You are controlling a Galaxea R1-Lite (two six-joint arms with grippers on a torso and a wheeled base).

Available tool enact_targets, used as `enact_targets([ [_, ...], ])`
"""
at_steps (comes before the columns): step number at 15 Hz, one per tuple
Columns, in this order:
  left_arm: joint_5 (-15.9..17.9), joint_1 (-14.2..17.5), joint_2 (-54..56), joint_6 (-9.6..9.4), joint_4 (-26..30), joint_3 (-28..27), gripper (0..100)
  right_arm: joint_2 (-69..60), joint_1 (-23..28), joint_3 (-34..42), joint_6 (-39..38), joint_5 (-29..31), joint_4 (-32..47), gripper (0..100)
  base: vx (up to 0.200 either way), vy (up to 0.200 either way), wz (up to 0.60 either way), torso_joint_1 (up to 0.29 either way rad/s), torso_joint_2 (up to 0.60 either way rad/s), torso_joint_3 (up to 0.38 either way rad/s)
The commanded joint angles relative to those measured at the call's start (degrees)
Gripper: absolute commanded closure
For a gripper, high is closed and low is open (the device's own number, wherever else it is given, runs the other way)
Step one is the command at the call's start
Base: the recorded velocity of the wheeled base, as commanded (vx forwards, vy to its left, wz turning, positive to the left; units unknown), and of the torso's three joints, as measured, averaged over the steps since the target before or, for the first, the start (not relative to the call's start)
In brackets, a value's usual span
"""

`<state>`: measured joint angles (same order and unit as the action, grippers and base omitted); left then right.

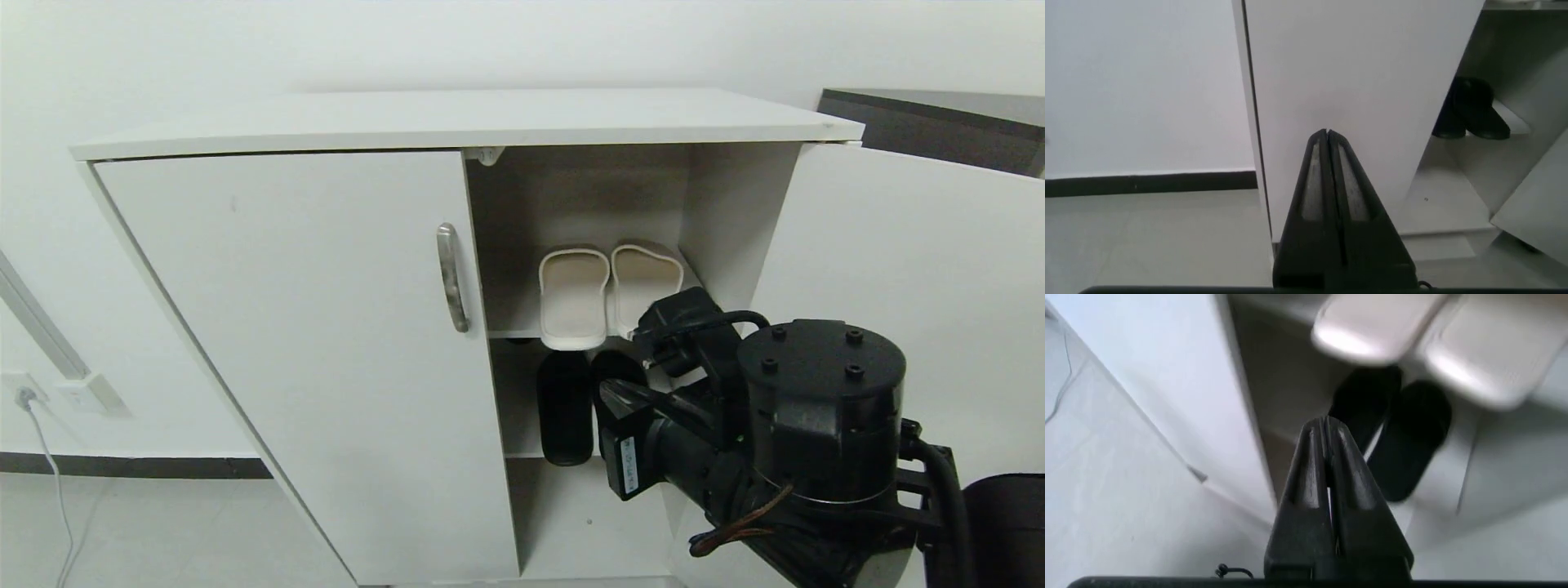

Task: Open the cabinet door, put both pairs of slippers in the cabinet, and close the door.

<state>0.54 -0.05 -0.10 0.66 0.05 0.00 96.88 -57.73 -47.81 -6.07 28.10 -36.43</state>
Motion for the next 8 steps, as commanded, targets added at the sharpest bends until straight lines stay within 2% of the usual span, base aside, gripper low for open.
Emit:
enact_targets([
  [1,-0.01,0.05,0.01,0.04,-0.05,0.00,100,0.33,0.08,0.17,0.01,0.03,-0.05,100,-0.200,0.000,0.00,-0.002,0.00,0.002],
  [8,-0.01,-0.04,0.01,0.04,-0.05,0.00,100,0.33,0.08,0.26,0.27,0.03,-0.05,100,-0.200,0.000,0.00,0.002,0.00,0.000],
])
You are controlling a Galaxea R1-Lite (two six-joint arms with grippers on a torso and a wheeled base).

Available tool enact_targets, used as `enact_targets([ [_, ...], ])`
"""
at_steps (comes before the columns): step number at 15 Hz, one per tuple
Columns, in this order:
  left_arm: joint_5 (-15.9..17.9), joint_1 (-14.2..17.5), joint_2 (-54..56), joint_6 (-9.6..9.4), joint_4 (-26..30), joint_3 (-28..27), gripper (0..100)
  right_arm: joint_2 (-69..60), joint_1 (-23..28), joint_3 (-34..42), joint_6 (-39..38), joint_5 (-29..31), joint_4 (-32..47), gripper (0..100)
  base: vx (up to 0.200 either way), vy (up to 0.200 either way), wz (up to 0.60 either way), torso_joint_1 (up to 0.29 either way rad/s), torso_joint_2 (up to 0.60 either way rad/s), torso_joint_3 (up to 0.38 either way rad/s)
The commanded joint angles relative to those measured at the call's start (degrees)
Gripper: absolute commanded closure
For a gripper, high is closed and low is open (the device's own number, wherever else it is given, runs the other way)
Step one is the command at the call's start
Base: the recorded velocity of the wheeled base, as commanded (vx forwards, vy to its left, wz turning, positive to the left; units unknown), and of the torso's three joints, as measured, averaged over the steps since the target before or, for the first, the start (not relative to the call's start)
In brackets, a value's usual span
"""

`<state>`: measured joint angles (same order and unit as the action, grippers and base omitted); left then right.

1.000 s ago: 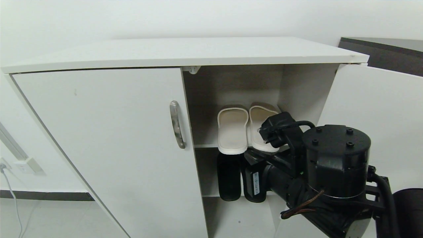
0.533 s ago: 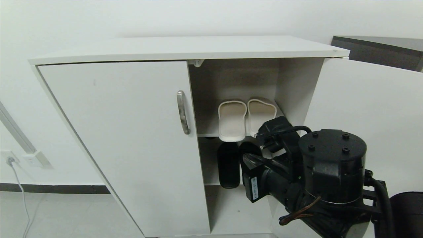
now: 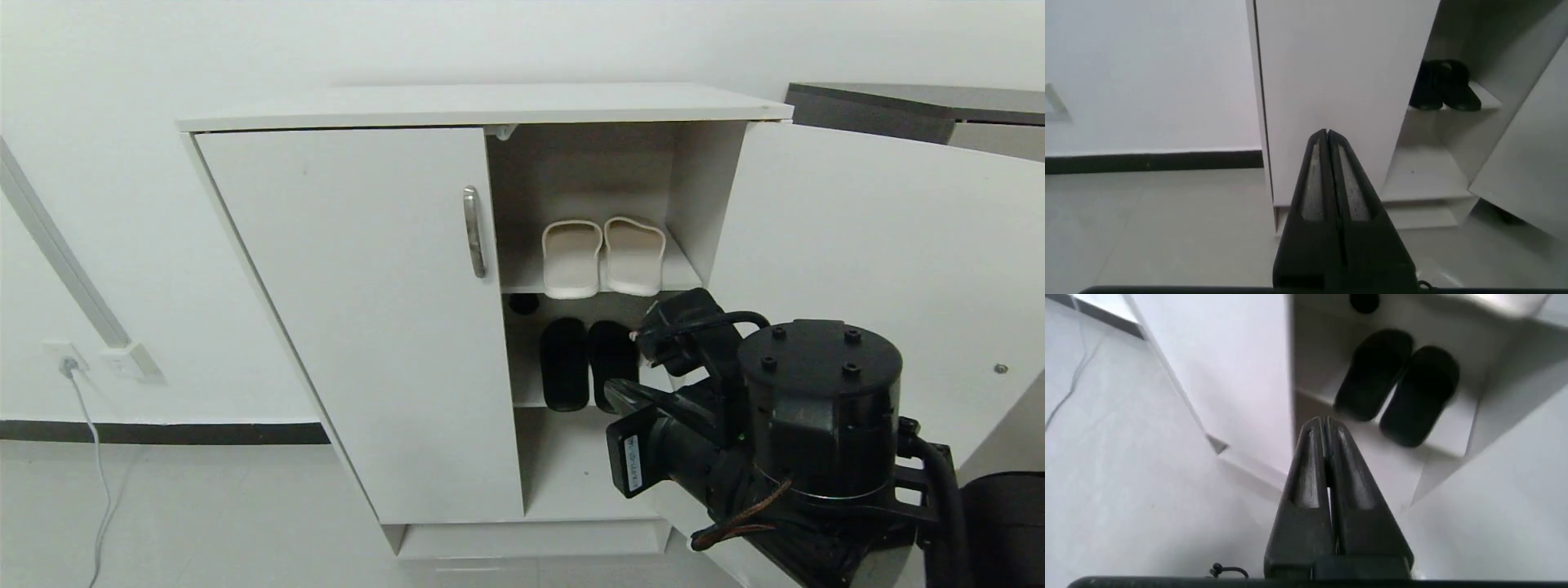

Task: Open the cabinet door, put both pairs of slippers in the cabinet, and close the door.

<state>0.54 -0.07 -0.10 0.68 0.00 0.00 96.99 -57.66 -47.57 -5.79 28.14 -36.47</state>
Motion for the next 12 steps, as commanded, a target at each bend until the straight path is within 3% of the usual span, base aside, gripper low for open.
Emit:
enact_targets([
  [1,-0.01,0.07,0.01,0.02,0.00,0.00,100,0.22,0.01,0.02,-0.01,-0.01,0.00,100,-0.200,0.000,0.00,0.002,0.00,0.007],
  [7,-0.10,-0.01,0.01,0.11,0.00,0.00,100,0.48,0.01,0.28,-0.01,-0.01,0.00,100,-0.200,0.000,0.00,0.001,0.00,0.005],
  [12,-0.10,-0.01,0.01,0.20,0.00,0.00,100,0.75,0.01,0.46,-0.01,-0.10,-0.09,100,0.000,0.000,0.00,0.000,0.00,0.000],
])
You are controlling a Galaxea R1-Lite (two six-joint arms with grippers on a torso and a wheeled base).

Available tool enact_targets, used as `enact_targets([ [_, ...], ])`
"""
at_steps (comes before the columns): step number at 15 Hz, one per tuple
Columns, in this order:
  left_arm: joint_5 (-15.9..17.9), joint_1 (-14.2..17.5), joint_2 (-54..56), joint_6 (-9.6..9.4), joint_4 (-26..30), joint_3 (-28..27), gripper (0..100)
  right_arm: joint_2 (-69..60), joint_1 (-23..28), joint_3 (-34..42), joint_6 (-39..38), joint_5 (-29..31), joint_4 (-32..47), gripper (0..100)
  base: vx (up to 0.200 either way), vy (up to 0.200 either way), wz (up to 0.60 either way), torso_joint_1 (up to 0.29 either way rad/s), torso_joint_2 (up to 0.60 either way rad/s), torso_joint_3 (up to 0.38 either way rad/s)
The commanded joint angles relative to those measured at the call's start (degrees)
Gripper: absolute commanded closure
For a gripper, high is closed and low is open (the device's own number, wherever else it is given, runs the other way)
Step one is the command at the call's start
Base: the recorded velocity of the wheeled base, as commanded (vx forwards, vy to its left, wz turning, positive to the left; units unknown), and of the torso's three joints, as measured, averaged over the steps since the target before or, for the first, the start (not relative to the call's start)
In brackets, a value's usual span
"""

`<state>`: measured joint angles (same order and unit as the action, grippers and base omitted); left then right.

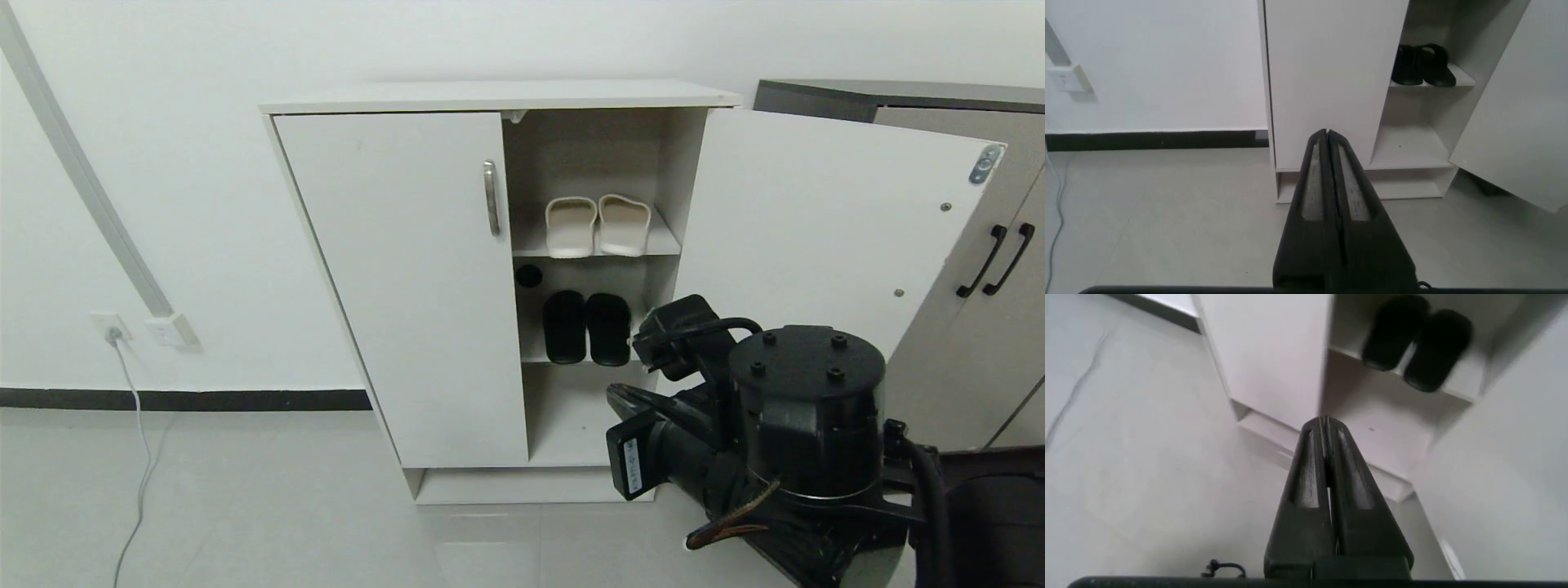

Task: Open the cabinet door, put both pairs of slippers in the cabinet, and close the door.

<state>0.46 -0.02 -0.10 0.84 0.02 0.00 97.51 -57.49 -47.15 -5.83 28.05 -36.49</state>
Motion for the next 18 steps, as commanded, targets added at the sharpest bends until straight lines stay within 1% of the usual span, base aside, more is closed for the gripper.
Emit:
enact_targets([
  [1,-0.02,0.02,0.01,0.04,-0.02,0.00,100,0.22,-0.17,-0.04,0.03,-0.01,-0.08,100,0.000,0.000,0.00,0.000,0.00,0.000],
  [14,-0.11,-0.06,0.01,0.04,-0.02,0.00,100,0.31,0.01,-0.13,0.11,-0.01,0.01,100,0.000,0.000,0.00,0.000,0.00,0.000],
  [18,-0.11,0.02,0.01,0.04,-0.02,0.00,100,0.40,0.10,-0.13,0.11,-0.01,0.01,100,0.000,0.000,0.00,0.006,-0.18,-0.287],
])
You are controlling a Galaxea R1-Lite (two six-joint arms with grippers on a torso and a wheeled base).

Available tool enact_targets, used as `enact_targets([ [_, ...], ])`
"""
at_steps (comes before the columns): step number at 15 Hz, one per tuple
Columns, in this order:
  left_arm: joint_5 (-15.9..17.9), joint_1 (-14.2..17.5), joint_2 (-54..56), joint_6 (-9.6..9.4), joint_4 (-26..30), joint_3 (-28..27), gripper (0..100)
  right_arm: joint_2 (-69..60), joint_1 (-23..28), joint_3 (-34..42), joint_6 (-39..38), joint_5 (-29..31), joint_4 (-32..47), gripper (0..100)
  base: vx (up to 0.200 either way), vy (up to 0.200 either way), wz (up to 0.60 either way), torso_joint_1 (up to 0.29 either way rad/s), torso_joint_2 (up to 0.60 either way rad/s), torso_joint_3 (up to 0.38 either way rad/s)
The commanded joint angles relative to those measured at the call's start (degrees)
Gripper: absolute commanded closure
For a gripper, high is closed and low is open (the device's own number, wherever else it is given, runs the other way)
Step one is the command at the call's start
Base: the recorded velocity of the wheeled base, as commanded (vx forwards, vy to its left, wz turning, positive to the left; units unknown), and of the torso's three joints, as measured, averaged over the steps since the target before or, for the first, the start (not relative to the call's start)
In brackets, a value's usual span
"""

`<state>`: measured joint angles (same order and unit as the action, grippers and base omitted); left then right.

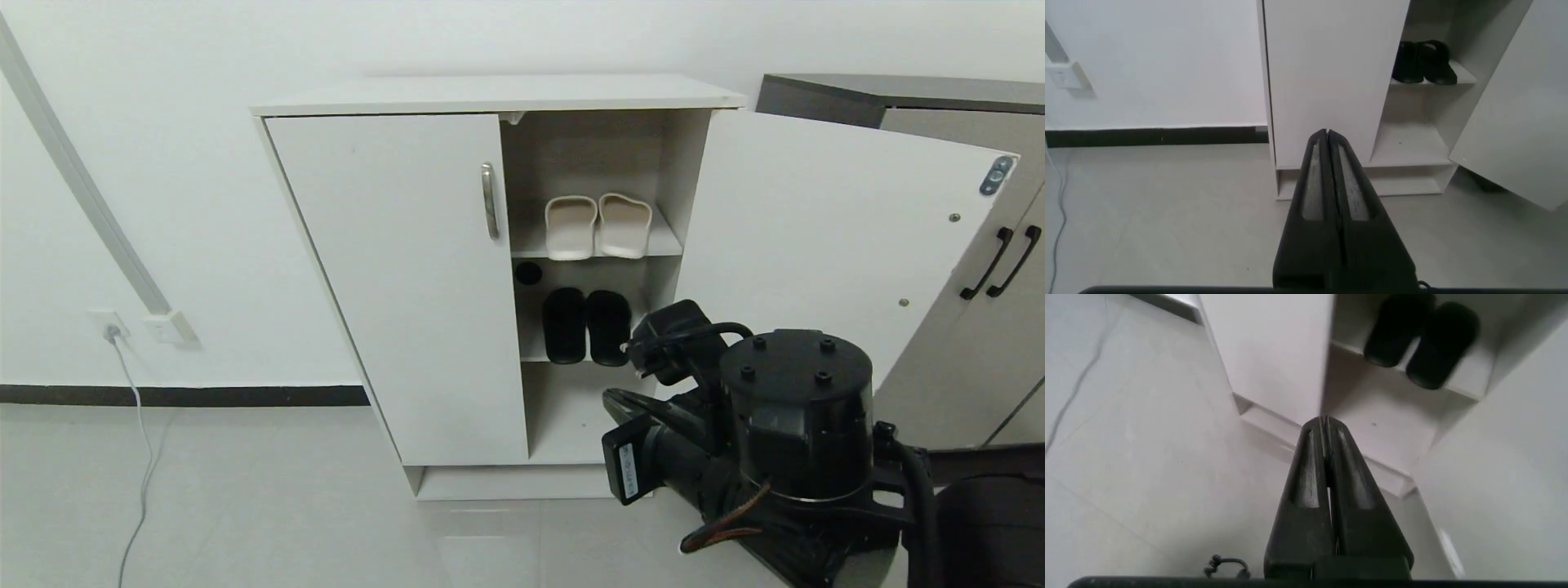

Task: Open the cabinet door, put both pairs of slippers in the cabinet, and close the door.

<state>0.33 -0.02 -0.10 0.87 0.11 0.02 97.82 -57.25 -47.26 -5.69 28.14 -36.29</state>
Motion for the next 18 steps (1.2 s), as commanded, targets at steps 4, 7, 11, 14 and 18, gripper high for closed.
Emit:
enact_targets([
  [4,0.11,0.02,0.01,0.01,-0.11,-0.02,100,0.00,-0.06,-0.02,-0.02,-0.01,-0.18,100,0.000,0.000,0.00,0.060,-0.52,-0.360],
  [7,0.11,0.02,0.01,-0.07,-0.11,-0.02,100,0.00,-0.06,-0.02,-0.02,-0.01,-0.10,100,0.000,0.000,0.00,0.113,-0.46,-0.349],
  [11,0.11,0.02,0.01,-0.07,-0.11,-0.02,100,0.09,-0.06,-0.02,0.07,-0.01,-0.10,100,0.000,0.000,0.00,0.148,-0.47,-0.331],
  [14,0.11,-0.06,0.01,-0.07,-0.11,-0.02,100,0.09,-0.06,0.07,0.07,0.08,-0.10,100,0.000,0.000,0.00,0.165,-0.48,-0.320],
  [18,0.11,-0.06,0.01,-0.07,-0.11,-0.02,100,0.00,-0.06,0.15,0.07,0.08,-0.10,100,0.000,0.000,0.00,0.184,-0.50,-0.316],
])
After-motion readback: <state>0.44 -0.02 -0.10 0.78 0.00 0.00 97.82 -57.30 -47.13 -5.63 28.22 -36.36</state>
